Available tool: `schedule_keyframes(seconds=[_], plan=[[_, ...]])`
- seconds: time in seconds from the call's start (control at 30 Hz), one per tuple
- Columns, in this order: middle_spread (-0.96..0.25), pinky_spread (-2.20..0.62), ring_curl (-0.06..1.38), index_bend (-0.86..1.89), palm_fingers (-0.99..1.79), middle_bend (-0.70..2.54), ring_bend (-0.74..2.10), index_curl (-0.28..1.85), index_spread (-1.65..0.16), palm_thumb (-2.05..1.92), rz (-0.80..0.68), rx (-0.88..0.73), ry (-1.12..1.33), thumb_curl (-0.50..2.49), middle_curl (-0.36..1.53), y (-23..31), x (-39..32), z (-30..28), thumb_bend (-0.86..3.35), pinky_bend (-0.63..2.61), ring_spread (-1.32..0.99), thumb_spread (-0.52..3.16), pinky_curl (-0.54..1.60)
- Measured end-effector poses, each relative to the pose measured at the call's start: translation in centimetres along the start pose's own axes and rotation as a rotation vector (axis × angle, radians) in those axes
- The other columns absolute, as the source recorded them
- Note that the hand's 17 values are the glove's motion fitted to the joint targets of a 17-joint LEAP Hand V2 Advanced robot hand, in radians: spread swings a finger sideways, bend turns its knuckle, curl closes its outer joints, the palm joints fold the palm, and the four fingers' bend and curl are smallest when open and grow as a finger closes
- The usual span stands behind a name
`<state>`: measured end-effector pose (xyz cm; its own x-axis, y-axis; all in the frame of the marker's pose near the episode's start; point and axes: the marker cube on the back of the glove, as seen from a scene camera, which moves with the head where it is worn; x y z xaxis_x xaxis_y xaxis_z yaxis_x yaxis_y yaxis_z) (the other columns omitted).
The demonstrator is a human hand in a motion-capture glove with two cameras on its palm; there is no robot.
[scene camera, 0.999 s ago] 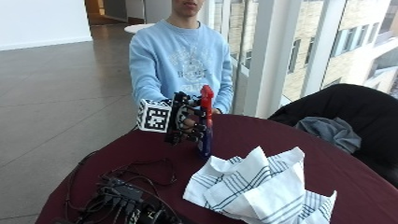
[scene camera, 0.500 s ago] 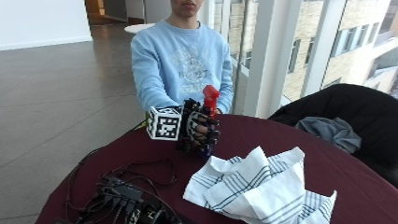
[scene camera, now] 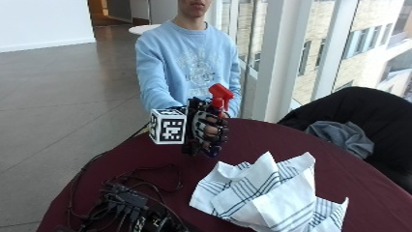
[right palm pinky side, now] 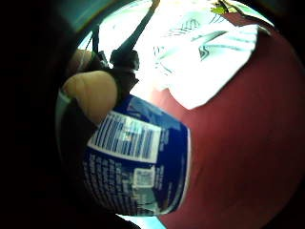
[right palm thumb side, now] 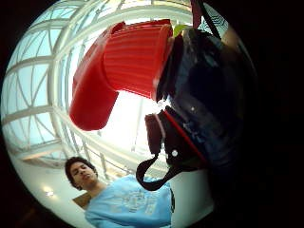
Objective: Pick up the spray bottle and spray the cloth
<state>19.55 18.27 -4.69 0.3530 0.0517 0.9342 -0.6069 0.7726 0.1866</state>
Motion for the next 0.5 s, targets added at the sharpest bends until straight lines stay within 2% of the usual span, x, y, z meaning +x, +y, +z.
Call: schedule_keyframes(seconds=[0.3,0.5], plan=[[-0.07,0.27,0.39,0.18,1.06,0.3,0.42,0.39,-0.19,0.52,0.119,-0.115,0.095,0.29,0.45,-3.8,-2.4,-2.6,-0.03,0.14,0.01,1.17,0.25],[-0.07,0.27,0.4,0.17,1.07,0.3,0.41,0.4,-0.18,0.52,0.292,-0.263,0.11,0.29,0.46,-6.1,-2.5,-2.9,-0.02,0.15,0.01,1.18,0.26]])
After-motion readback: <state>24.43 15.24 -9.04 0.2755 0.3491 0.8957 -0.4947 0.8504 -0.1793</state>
